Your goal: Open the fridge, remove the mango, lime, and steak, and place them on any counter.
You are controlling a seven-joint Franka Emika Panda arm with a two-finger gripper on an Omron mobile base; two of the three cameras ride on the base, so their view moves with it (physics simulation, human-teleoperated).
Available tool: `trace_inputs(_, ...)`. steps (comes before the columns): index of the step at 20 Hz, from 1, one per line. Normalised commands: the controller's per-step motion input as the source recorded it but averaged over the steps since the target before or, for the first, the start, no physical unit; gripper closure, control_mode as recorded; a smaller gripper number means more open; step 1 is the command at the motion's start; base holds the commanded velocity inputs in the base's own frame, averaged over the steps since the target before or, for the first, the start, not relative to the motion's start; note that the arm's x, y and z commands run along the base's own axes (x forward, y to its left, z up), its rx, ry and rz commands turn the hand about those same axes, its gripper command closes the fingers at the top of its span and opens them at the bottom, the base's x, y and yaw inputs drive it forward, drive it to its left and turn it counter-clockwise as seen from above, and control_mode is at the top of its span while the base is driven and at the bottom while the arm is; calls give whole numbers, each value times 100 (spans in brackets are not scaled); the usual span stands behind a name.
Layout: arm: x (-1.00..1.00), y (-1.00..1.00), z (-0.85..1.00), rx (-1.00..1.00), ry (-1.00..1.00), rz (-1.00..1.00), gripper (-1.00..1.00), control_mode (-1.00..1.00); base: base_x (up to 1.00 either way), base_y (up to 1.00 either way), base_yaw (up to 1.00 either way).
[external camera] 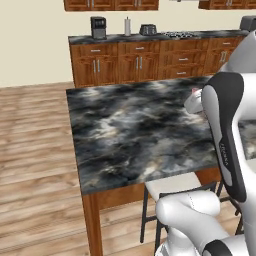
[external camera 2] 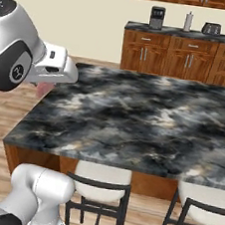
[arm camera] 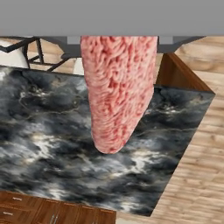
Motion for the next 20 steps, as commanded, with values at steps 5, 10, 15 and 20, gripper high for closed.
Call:
trace_inputs(5,0,0,0,0,0,0,100,100,7,-1,0)
trace_inputs(10,39,0,-36,0,25,3,100,-100,7,0,0)
trace_inputs(15,53,0,-63,0,21,2,100,-100,0,0,0)
trace_inputs(20,48,0,-67,0,14,3,100,-100,0,0,0)
